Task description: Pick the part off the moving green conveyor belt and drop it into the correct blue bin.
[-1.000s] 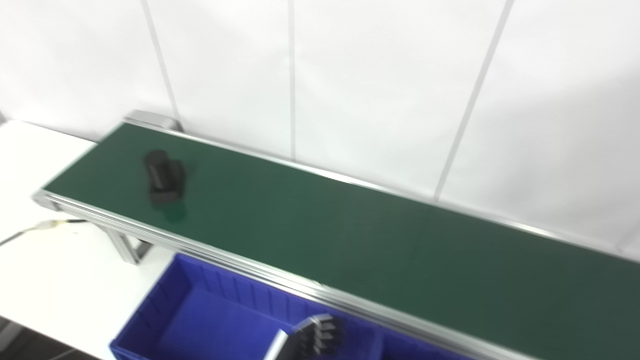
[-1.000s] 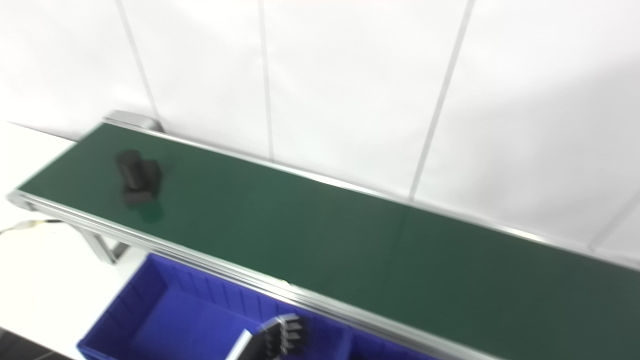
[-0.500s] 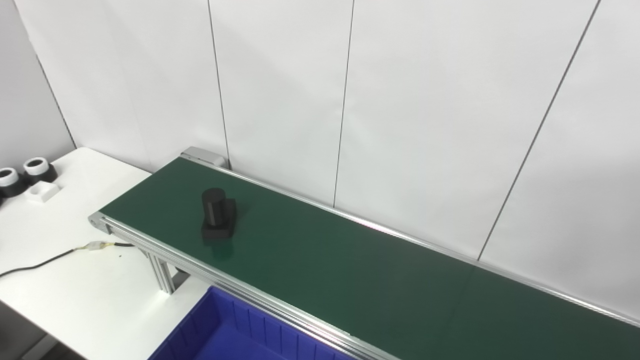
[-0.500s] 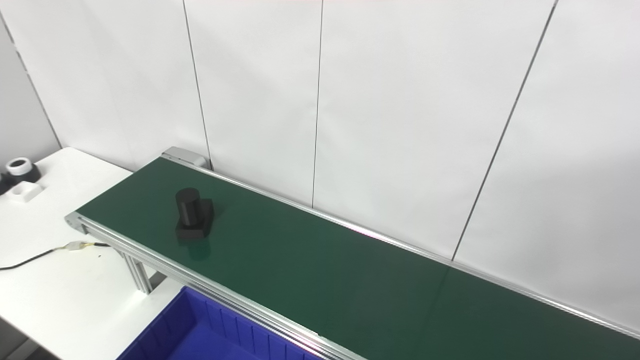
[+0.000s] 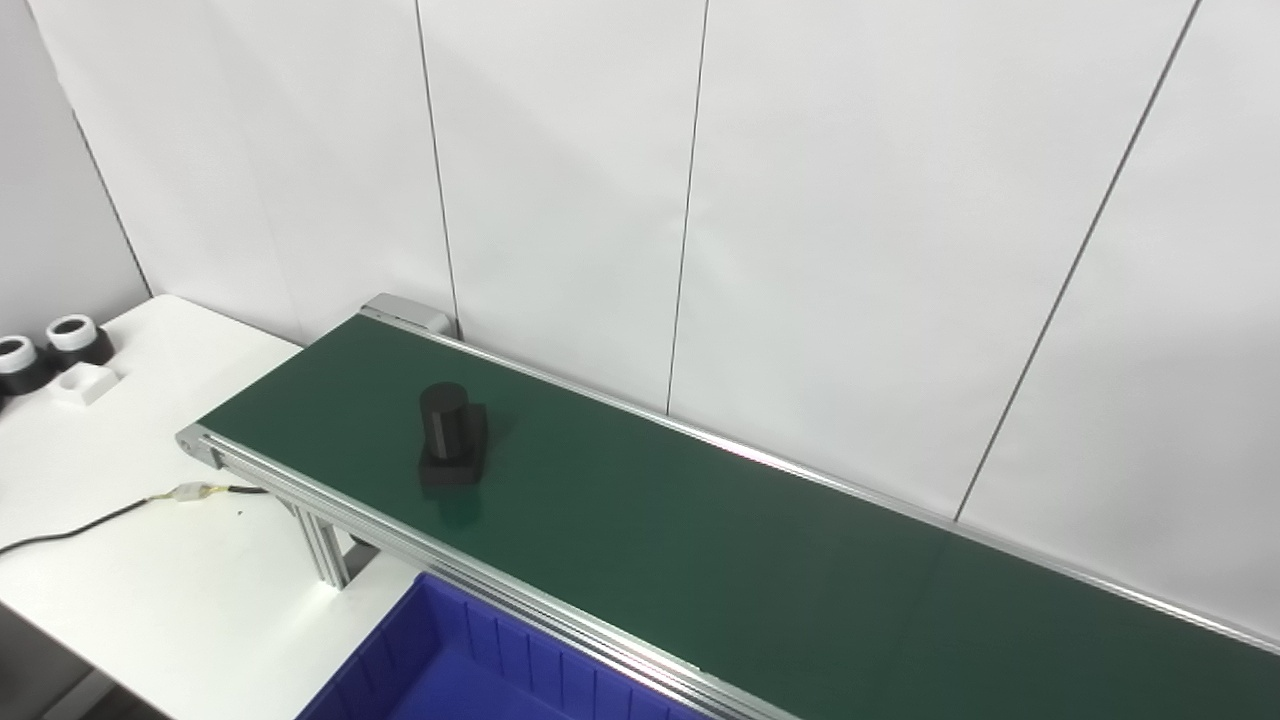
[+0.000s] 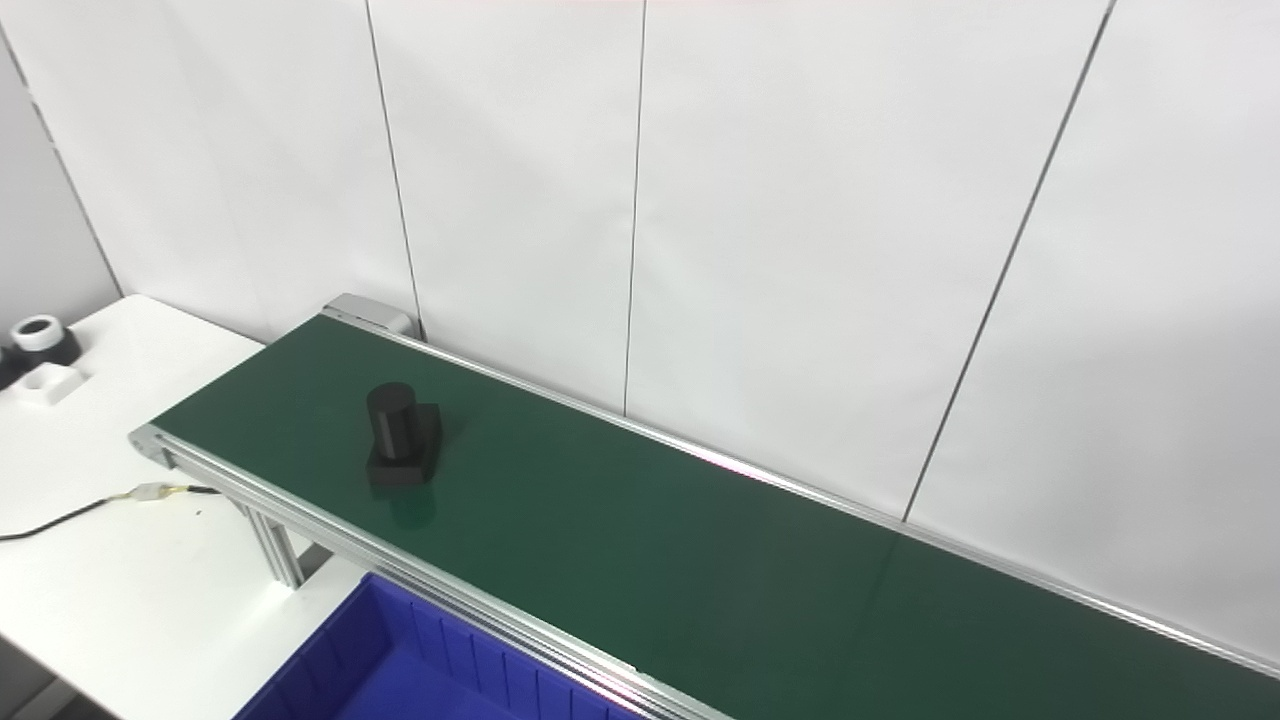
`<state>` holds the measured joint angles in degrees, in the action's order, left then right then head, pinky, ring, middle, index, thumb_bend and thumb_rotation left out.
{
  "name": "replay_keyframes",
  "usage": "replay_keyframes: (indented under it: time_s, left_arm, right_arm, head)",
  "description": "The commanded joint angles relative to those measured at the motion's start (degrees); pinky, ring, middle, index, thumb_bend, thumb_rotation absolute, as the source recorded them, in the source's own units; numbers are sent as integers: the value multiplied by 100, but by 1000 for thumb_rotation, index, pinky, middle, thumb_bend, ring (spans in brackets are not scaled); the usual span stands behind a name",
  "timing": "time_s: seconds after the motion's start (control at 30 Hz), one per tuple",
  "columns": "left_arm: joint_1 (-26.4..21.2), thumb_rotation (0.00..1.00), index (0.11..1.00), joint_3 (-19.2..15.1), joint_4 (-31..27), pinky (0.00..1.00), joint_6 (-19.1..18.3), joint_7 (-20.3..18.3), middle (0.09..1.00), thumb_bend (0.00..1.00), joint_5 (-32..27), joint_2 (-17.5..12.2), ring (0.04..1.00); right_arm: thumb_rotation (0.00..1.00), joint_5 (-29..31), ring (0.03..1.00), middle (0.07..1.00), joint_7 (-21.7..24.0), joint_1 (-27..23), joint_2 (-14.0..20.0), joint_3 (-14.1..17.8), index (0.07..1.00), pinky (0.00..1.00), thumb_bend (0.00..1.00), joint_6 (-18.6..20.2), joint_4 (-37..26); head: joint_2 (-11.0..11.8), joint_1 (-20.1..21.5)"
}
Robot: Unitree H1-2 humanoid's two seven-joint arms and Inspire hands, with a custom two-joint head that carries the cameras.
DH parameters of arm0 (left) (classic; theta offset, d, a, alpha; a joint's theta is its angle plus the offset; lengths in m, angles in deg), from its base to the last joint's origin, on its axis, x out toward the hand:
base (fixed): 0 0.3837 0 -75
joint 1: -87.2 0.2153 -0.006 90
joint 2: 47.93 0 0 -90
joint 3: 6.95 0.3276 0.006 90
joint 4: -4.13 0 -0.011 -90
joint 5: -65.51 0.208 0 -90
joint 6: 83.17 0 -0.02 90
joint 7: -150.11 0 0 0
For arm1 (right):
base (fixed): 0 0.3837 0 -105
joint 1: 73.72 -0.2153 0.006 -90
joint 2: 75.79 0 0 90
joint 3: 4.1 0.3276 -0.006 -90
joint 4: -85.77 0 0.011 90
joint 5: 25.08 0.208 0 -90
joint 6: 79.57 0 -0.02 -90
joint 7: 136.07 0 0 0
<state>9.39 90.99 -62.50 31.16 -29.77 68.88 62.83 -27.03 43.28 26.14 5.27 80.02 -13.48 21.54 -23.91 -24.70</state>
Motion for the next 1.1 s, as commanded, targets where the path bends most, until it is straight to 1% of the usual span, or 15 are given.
replay_keyframes:
  time_s: [0.0, 0.37, 0.63, 0.77, 0.9, 1.07]
  left_arm:
    - [-47, 0, 706, 28, -81, 581, 252, 12, 678, 823, 21, 17, 636]
    - [10, 0, 704, 13, -145, 593, 248, 22, 683, 827, 36, -3, 640]
    - [39, 0, 703, 13, -165, 587, 238, -27, 683, 835, -18, -7, 641]
    - [35, 0, 710, 13, -158, 585, 247, -1, 686, 837, 20, -16, 637]
    - [20, 0, 712, -4, -156, 588, 235, -31, 686, 836, -36, -12, 638]
    - [13, 0, 712, 7, -165, 593, 231, -17, 689, 825, 5, -4, 641]
  right_arm:
    - [0, -26, 726, 799, -46, -39, -24, 28, 842, 653, 606, -301, -133]
    - [0, -16, 734, 807, -16, -9, -39, -13, 846, 644, 596, -301, -180]
    - [0, 15, 726, 796, -7, 8, -47, -3, 840, 643, 604, -301, -170]
    - [0, 9, 705, 784, -2, 4, -50, -22, 827, 610, 606, -301, -175]
    - [0, -81, 702, 779, -83, -23, -27, -71, 824, 623, 606, -301, -180]
    - [0, 19, 702, 780, 2, -44, -45, -50, 820, 605, 605, -301, -167]
  head:
    - [-3, -8]
    - [-57, 184]
    - [-48, 306]
    - [-27, 313]
    - [-32, 330]
    - [-35, 347]
